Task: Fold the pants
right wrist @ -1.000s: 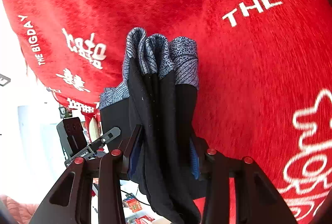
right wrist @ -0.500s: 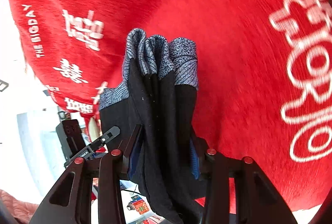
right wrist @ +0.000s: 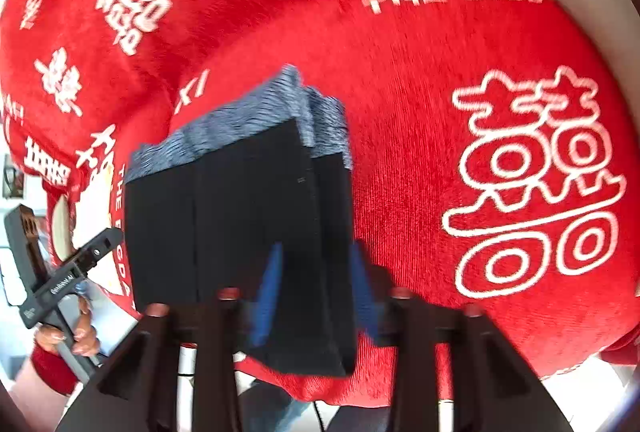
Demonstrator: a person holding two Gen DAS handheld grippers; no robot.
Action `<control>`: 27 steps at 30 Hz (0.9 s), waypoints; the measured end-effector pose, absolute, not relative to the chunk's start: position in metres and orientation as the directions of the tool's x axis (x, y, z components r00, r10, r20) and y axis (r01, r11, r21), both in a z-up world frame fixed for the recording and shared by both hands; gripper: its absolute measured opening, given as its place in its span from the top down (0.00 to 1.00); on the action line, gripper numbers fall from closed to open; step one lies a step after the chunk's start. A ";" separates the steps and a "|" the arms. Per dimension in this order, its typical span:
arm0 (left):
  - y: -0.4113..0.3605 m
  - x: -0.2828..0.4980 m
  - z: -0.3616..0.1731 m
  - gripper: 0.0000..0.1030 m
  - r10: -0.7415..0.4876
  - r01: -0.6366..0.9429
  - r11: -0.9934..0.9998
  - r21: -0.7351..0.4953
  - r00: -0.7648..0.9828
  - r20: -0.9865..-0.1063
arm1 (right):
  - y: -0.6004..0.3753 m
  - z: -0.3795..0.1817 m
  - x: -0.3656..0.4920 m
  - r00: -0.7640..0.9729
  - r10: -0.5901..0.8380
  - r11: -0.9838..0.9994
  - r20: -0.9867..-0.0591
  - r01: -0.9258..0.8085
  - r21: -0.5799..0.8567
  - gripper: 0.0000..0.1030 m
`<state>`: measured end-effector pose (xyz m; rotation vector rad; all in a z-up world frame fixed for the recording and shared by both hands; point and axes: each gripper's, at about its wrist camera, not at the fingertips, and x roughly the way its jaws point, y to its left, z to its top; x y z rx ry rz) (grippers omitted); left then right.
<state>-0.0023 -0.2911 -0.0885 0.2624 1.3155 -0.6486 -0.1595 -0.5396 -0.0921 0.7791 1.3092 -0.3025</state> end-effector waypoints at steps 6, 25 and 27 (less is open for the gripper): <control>-0.308 -0.026 -0.108 0.16 -0.247 0.583 0.798 -0.156 0.080 -0.966 | -0.510 -0.092 -0.152 0.235 0.245 0.783 -0.941 0.524 0.335 0.76; -0.302 -0.048 -0.121 0.07 -0.091 0.561 0.828 0.008 0.148 -0.985 | -0.503 -0.097 -0.175 0.192 0.168 0.799 -0.967 0.548 0.248 0.70; -0.299 -0.053 -0.113 0.07 -0.084 0.575 0.818 0.024 0.160 -0.984 | -0.501 -0.092 -0.181 0.182 0.155 0.788 -0.971 0.570 0.233 0.67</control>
